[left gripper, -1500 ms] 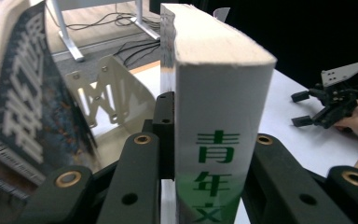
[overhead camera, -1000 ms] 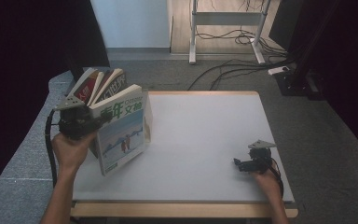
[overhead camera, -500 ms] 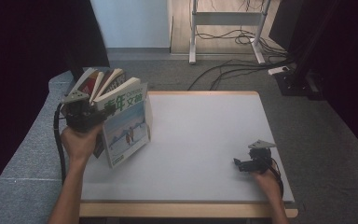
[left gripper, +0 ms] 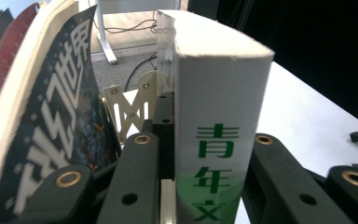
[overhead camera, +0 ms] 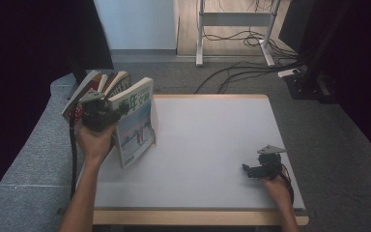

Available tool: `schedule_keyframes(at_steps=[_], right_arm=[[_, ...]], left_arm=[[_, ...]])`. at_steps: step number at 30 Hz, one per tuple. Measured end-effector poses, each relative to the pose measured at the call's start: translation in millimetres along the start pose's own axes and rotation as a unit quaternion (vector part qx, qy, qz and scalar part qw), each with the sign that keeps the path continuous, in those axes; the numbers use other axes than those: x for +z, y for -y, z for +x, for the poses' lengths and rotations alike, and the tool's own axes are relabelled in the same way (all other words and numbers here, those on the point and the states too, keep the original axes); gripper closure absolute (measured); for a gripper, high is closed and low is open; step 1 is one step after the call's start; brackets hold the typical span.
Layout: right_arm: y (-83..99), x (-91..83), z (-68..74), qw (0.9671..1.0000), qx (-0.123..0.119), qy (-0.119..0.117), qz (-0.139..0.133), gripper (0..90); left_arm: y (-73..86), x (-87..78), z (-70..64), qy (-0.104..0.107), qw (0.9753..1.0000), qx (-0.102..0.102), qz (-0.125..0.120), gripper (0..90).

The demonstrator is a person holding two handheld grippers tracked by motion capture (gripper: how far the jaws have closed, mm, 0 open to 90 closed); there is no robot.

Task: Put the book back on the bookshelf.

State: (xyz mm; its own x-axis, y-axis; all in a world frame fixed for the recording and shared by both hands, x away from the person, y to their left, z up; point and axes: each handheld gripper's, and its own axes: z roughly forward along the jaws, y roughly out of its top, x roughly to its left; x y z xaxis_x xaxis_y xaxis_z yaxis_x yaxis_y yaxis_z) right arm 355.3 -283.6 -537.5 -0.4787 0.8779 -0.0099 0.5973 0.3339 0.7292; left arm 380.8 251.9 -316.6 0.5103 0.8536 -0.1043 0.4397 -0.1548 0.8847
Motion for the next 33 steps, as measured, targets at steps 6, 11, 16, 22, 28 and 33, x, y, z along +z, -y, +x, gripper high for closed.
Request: schedule_keyframes(at_steps=[6, 11, 16, 22, 28, 33], right_arm=[[0.0, 0.1, 0.0, 1.0, 0.0, 0.0, 0.0, 1.4], [0.1, 0.1, 0.0, 1.0, 0.0, 0.0, -0.001, 1.4], [0.1, 0.2, 0.2, 1.0, 0.0, 0.0, -0.001, 1.4], [0.1, 0.2, 0.4, 1.0, 0.001, 0.0, -0.001, 1.4], [0.1, 0.2, 0.3, 1.0, 0.0, 0.0, -0.001, 1.4], [0.2, 0.2, 0.2, 1.0, 0.0, 0.0, -0.001, 1.4]], left_arm=[[1.6, 12.6, -4.1, -0.005, 0.9998, 0.019, -0.01, 74.4], [8.3, 17.2, -7.0, -0.001, 0.9994, 0.026, -0.021, 74.3], [15.7, 13.4, -11.1, 0.009, 0.9991, 0.033, -0.023, 74.1], [29.7, 5.8, -15.1, 0.015, 0.9988, 0.04, -0.026, 73.7], [44.7, 4.4, -17.0, 0.017, 0.9984, 0.034, -0.041, 73.5], [54.2, 5.6, -25.8, 0.002, 0.9976, 0.055, -0.041, 72.8]])
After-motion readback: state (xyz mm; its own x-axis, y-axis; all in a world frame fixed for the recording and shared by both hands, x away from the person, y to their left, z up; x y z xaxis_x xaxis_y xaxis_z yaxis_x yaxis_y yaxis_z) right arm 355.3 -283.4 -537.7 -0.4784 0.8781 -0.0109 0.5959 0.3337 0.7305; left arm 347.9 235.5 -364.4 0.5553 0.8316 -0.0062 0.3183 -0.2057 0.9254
